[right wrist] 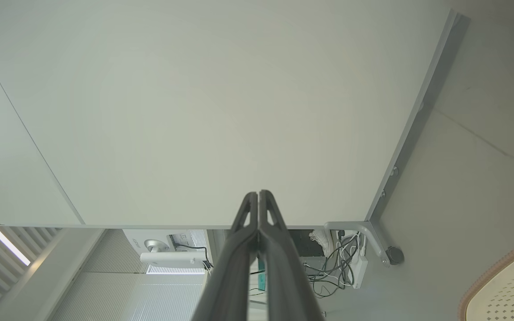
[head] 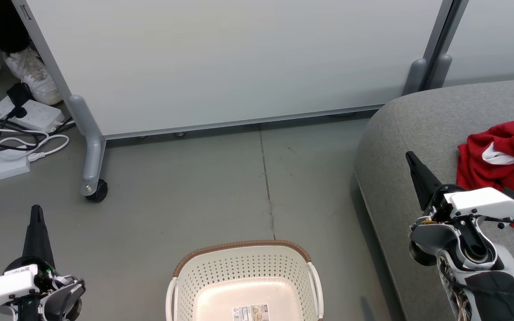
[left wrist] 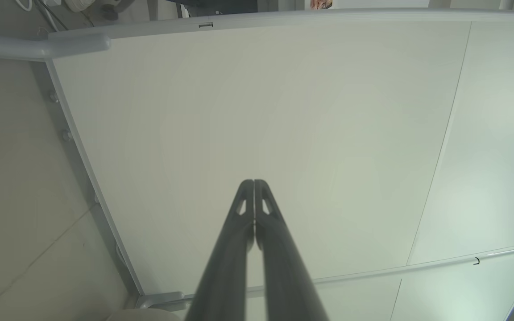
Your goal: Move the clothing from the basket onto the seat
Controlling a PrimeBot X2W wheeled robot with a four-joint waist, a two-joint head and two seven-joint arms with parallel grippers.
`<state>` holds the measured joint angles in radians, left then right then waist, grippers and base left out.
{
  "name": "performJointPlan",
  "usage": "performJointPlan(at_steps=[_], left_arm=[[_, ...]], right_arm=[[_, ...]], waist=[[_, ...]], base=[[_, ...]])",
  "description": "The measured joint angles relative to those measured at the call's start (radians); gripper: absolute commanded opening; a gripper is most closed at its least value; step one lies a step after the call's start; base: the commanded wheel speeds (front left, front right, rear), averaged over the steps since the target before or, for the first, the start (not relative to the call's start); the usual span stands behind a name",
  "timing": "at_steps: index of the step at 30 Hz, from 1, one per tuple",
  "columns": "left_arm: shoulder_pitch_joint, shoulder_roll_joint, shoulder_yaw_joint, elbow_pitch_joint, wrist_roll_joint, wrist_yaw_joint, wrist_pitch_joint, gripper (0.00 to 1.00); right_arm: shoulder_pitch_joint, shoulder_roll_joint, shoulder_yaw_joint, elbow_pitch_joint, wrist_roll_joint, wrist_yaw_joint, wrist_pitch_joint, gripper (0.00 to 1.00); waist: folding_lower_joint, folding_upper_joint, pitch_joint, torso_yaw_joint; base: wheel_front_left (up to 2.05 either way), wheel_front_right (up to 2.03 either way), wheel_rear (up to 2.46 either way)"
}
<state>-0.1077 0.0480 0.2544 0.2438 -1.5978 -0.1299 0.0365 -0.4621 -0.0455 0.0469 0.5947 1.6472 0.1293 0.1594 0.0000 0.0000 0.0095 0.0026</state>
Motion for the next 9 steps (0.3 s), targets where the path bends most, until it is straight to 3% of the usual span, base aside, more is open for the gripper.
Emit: performJointPlan(at_steps=[9], left_arm=[[0.000, 0.000, 0.000, 0.000, 0.000, 0.000, 0.002, 0.00]], right_arm=[[0.000, 0.000, 0.000, 0.000, 0.000, 0.000, 0.000, 0.00]], waist=[[0.0000, 0.0000, 0.000, 0.000]], base=[[0.00, 0.00, 0.00]])
